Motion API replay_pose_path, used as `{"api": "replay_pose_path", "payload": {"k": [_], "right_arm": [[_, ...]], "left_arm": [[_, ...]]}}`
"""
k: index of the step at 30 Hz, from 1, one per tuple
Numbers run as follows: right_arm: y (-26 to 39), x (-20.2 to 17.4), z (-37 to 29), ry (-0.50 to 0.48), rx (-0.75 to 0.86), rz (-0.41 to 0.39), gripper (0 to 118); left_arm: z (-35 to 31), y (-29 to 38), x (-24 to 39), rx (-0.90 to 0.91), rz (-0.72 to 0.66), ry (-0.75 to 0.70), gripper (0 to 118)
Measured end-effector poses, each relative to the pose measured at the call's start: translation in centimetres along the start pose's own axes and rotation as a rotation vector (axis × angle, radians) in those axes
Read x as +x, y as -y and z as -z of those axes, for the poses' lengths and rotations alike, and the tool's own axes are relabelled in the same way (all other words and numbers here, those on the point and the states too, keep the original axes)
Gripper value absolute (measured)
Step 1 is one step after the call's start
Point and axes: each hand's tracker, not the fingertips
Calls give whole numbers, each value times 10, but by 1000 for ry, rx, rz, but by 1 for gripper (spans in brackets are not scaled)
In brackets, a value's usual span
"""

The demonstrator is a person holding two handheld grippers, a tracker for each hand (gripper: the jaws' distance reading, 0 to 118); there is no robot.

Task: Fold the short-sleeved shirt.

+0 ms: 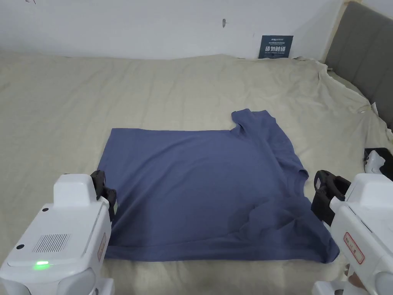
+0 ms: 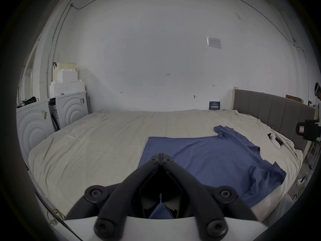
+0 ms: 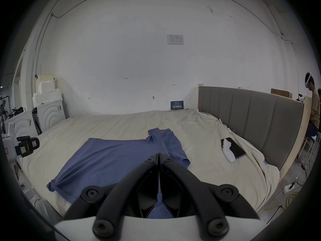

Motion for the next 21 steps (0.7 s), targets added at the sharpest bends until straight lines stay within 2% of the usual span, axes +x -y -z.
{"api": "replay_pose_path", "payload": {"k": [2,8,10,11,12,15,16,17,18,21], "right_arm": [[2,2,0,-2,-5,24,0],[1,10,3,7,-34,1,0],[-1,16,10,9,-113,-13,1],[-2,20,14,15,-155,-26,6],[-1,24,18,10,-163,-22,30],[-1,31,30,7,-307,-5,56],[2,35,36,10,-355,-1,80],[5,38,41,18,-407,-5,100],[10,39,44,29,-429,0,110],[28,49,59,83,-549,-29,111]], "left_arm": [[1,1,2,-1,-5,5,0],[-2,-1,4,-7,-18,6,0],[-3,-1,4,-9,-19,5,0],[-4,-1,3,-9,-19,5,0],[-4,-1,3,-8,-19,4,0],[-2,1,2,-14,-25,3,0],[-2,2,1,-15,-28,4,0],[-2,2,1,-17,-31,5,0],[-2,2,2,-19,-32,6,0],[-4,1,3,-18,-33,8,0]]}}
